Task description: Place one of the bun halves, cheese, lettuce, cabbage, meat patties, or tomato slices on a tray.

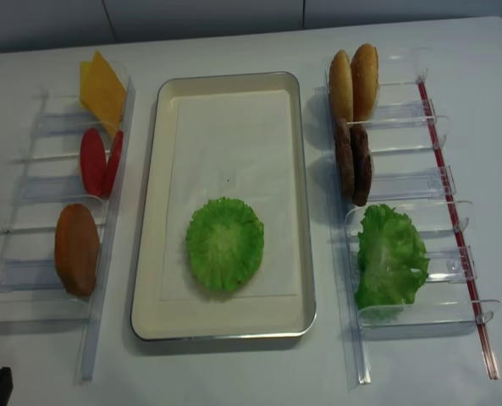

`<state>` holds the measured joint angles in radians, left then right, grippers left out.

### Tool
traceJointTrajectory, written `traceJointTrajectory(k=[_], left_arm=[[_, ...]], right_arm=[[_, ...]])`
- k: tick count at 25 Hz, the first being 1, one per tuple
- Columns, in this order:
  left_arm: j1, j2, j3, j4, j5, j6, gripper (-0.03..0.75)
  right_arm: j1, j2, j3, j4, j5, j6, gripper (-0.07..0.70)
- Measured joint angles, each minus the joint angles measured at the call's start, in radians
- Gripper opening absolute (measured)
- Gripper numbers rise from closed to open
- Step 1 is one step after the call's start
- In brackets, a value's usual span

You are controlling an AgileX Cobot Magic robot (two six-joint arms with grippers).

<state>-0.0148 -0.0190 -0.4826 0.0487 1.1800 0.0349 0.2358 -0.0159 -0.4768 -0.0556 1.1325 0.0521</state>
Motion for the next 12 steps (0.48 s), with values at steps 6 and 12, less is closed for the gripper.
traceJointTrajectory(k=[6,12], left_arm=[[0.0,0.0,0.0,0.0,0.0,0.0,0.471],[0.0,0.0,0.0,0.0,0.0,0.0,0.471]], right_arm=[[-0.175,0.0,0.0,0.0,0.0,0.0,0.48],[-0.198,0.0,0.0,0.0,0.0,0.002,0.48]])
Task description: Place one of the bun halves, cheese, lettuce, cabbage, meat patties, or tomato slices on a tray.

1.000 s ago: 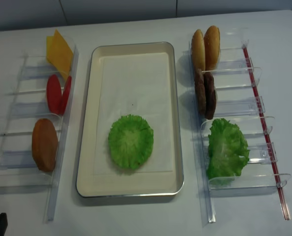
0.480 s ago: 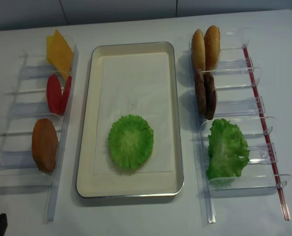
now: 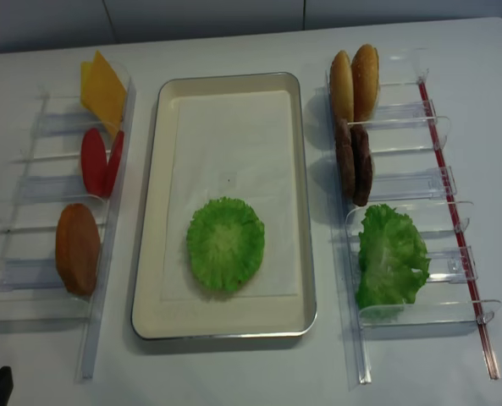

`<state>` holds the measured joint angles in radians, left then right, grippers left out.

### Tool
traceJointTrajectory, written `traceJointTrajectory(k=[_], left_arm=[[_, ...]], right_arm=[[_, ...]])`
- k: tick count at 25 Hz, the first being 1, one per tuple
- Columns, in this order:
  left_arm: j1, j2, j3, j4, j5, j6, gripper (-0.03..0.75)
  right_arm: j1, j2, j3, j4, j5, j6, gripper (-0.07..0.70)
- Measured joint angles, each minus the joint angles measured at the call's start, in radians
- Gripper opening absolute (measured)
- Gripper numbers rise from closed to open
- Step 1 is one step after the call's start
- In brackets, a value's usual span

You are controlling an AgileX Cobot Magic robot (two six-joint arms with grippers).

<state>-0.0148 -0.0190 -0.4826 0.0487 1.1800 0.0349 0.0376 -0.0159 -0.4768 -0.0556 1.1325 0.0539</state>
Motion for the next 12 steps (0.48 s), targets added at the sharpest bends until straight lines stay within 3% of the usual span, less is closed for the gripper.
traceJointTrajectory(k=[12], left_arm=[[0.0,0.0,0.0,0.0,0.0,0.0,0.471]], right_arm=[[0.0,0.0,0.0,0.0,0.0,0.0,0.48]])
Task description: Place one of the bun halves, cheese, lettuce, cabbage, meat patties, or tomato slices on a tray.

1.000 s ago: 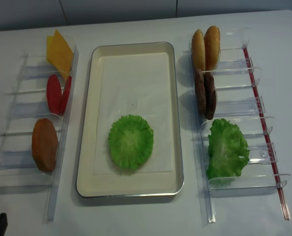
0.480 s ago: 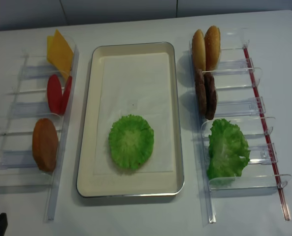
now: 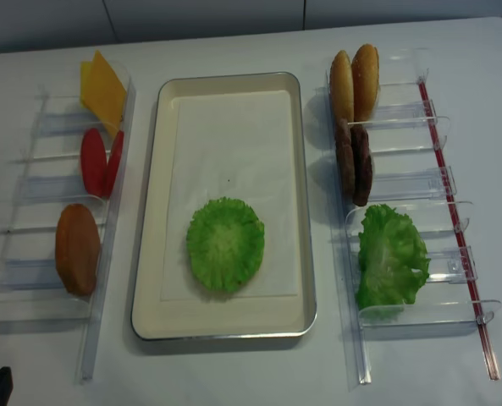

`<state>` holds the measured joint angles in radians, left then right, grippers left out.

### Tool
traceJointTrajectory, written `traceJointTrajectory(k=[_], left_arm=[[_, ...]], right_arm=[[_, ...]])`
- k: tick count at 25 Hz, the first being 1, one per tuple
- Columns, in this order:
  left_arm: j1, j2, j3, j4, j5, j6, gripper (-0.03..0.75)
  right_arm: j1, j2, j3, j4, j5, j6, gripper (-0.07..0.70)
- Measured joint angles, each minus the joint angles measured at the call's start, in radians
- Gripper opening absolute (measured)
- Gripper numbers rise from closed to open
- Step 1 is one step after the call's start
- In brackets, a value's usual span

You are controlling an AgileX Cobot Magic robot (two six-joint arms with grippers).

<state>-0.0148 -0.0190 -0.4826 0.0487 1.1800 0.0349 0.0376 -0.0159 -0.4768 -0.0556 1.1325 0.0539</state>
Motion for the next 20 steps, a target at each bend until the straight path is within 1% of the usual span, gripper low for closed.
traceJointTrajectory(k=[20], left_arm=[[0.0,0.0,0.0,0.0,0.0,0.0,0.471]], right_arm=[[0.0,0.0,0.0,0.0,0.0,-0.002,0.479]])
